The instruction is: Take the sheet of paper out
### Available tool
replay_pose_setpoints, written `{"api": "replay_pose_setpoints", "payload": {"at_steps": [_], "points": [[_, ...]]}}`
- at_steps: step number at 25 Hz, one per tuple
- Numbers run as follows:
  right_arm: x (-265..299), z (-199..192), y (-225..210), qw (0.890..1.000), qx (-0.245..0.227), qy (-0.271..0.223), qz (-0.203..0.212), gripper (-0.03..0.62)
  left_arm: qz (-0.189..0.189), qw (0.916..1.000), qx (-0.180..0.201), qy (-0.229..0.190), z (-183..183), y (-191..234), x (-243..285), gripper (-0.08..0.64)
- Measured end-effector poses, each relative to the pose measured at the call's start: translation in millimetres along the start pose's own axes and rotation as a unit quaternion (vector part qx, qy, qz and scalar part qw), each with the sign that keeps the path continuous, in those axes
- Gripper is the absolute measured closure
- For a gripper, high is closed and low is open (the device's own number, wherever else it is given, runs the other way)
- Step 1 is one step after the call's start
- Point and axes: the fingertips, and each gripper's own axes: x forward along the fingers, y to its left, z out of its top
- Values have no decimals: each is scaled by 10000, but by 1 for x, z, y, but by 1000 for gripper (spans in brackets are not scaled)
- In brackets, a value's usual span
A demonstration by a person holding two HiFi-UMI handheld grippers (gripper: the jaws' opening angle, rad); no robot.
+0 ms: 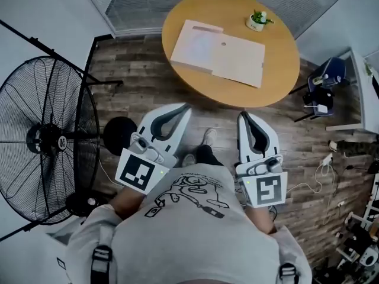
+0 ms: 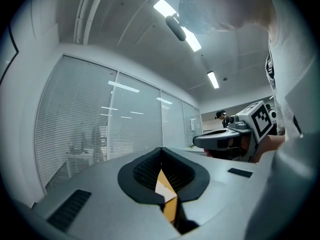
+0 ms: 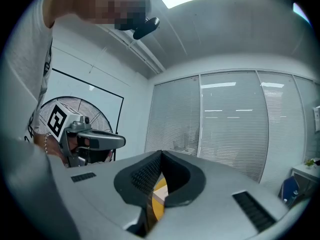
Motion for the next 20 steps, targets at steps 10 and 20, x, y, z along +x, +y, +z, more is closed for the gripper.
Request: {"api": "replay_pose_setpoints", "payload": {"at_steps": [10,20], "points": [[31,-7,-44,10000,63,10,51,586,70,10000,-10,39,-5,16,50,540],[61,-12,-91,9998,79,68,160,586,140,9999,-52,73,-9,29,104,540]]}}
